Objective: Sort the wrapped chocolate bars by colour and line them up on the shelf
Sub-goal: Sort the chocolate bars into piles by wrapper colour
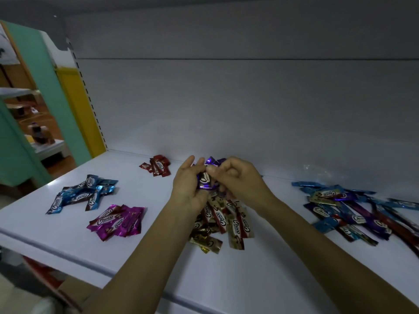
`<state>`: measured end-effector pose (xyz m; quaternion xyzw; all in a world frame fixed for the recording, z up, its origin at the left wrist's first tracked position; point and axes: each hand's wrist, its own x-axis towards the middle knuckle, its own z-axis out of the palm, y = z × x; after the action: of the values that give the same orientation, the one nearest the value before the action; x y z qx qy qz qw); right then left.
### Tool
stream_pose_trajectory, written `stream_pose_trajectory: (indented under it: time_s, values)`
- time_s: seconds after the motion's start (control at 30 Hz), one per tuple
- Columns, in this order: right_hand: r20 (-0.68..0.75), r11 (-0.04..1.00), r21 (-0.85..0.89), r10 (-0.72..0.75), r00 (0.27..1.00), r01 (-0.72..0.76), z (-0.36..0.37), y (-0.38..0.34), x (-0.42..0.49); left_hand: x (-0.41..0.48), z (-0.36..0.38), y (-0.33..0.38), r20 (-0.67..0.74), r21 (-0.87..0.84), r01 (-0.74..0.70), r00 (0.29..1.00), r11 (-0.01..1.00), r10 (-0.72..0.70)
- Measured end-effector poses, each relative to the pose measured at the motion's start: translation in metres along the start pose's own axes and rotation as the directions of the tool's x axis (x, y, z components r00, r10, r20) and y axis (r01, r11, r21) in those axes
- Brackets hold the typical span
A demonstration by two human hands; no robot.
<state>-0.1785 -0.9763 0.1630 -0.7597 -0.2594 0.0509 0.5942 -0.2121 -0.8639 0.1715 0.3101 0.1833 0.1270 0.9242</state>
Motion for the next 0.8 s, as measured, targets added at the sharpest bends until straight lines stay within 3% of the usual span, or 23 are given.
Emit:
stream_pose_trajectory:
  time_s: [0.07, 0.23, 0.37, 0.47, 0.57, 0.7, 0.8]
  values:
    - [-0.004, 1.000, -0.006, 0.014, 1.000, -0.014, 0.014, -0.001, 0.001, -0.001, -0.002, 0.001, 0.035, 0.007, -0.015, 0.999, 1.000, 0.015]
    - [-0.053, 0.977, 0.189, 0.106, 0.993, -0.095, 0.027, -0.002, 0.005, -0.003, -0.012, 0.004, 0.070, 0.028, -0.030, 0.997, 0.999, 0.028]
    - [-0.106, 0.959, 0.271, 0.118, 0.987, -0.085, 0.032, -0.001, 0.007, -0.003, -0.017, 0.000, 0.126, 0.205, -0.033, 0.992, 0.978, 0.007]
    - [-0.185, 0.981, 0.193, 0.066, 0.980, -0.030, 0.026, 0.004, 0.010, -0.004, -0.017, -0.005, 0.170, 0.297, -0.010, 0.984, 0.955, -0.042]
    - [-0.203, 0.999, -0.029, -0.020, 0.979, 0.014, 0.013, 0.009, 0.010, -0.001, -0.015, -0.008, 0.200, 0.374, -0.017, 0.978, 0.927, -0.062]
    - [-0.220, 0.984, -0.174, -0.073, 0.973, 0.035, -0.011, 0.018, 0.011, 0.009, -0.006, -0.015, 0.208, 0.553, -0.066, 0.976, 0.831, -0.060]
    - [-0.236, 1.000, 0.007, 0.030, 0.971, -0.029, -0.027, 0.025, 0.011, 0.017, 0.006, -0.021, 0.202, 0.725, -0.156, 0.979, 0.671, 0.009]
